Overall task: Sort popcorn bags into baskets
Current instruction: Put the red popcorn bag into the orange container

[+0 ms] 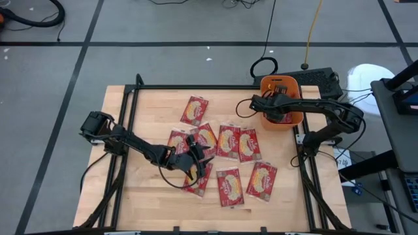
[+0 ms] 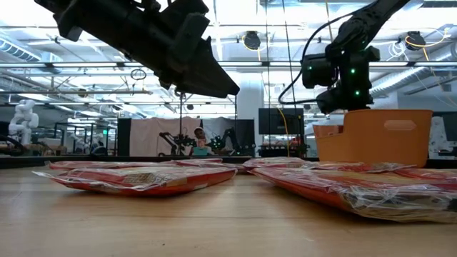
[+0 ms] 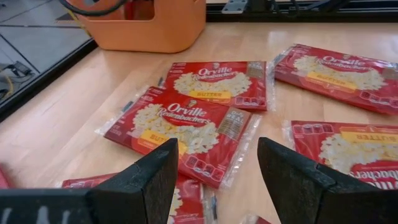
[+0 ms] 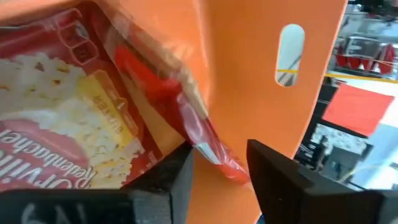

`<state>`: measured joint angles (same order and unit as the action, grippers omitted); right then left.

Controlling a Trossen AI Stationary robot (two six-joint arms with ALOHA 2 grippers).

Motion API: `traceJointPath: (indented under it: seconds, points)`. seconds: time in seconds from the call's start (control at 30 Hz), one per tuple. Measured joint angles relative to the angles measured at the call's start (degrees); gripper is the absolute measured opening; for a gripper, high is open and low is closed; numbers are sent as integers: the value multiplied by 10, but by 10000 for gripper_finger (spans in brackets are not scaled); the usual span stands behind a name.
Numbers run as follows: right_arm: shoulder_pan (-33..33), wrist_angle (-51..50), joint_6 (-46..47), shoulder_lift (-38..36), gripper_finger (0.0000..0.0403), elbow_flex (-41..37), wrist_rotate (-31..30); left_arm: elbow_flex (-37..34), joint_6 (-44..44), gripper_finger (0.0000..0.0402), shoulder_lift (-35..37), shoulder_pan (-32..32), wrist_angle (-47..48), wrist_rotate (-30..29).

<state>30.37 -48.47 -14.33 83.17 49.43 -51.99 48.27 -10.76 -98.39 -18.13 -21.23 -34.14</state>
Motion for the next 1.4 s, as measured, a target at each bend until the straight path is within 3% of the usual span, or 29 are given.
traceJointPath:
  seconds: [0.3, 0.47, 0.63, 0.73, 0.9, 1.1, 1.4]
  points:
    - [0, -14, -18, -68, 145, 0, 110, 0, 0, 223, 0, 0, 0, 9]
    - [9, -40, -78, -107, 88, 0, 200, 0, 0, 223, 0, 0, 0, 9]
    - [27, -42, -137, -127, 20, 0, 207, 0, -3, 223, 0, 0, 0, 9]
    - [33, -46, -189, -143, 5, 0, 209, 0, -5, 223, 0, 0, 0, 9]
    - [47, -19, -276, -193, 51, 0, 235, 0, -1, 223, 0, 0, 0, 9]
    - [84, -15, -436, -225, 133, 0, 368, 0, 28, 223, 0, 17, 0, 9]
    - [104, -28, -476, -161, 150, -5, 382, 0, 46, 223, 0, 49, 0, 31]
